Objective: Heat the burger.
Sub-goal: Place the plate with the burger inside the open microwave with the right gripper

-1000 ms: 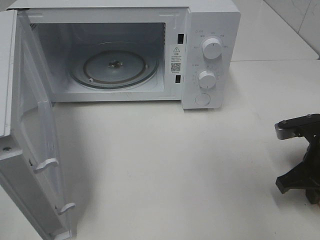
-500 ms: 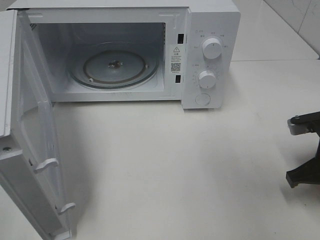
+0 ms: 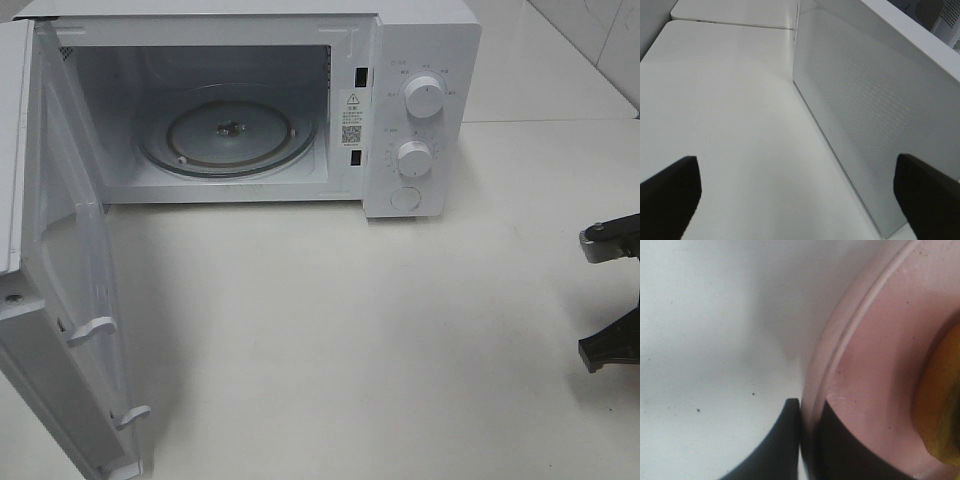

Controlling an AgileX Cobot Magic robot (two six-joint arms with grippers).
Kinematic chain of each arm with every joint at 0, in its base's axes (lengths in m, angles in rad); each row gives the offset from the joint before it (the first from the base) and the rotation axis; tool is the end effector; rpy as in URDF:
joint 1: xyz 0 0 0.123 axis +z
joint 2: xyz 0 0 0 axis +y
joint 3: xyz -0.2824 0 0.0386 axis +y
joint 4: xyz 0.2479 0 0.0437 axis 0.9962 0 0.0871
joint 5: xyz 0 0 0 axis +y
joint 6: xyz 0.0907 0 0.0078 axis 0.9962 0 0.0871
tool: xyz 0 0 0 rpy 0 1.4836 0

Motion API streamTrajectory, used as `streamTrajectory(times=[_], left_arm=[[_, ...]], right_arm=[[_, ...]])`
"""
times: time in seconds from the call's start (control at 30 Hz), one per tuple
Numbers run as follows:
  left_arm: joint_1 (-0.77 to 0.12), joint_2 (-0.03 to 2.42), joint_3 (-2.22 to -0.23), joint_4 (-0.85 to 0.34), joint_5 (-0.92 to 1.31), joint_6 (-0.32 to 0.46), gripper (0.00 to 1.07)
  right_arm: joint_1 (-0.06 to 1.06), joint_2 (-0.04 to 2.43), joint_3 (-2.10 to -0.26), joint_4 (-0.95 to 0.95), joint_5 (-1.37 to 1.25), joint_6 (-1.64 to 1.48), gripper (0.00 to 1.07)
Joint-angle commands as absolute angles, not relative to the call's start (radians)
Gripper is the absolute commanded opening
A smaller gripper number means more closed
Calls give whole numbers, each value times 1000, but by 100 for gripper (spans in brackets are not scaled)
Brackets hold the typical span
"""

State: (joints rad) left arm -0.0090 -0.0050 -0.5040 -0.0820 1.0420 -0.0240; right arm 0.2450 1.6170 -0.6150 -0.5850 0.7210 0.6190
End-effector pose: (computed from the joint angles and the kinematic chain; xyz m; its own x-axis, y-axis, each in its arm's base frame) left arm -0.0055 -0.0064 0.2800 -0.4337 -0.0613 -0.8990 0.0446 0.9950 -0.0894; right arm 0.2252 0.0220 0.1333 -0.9920 -0.0976 -0.0805 -0.0628 0.9323 -0.3562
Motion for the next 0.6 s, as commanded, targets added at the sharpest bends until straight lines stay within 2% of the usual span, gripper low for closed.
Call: streamTrajectory(times=[0.03, 0.6], left_arm=[[-8, -26, -503, -81, 1033, -25, 100], [-8, -26, -503, -81, 1033, -25, 100]], right_arm=[[275, 1607, -616, -649, 796, 639, 0], [454, 1607, -616, -669, 940, 644, 0]])
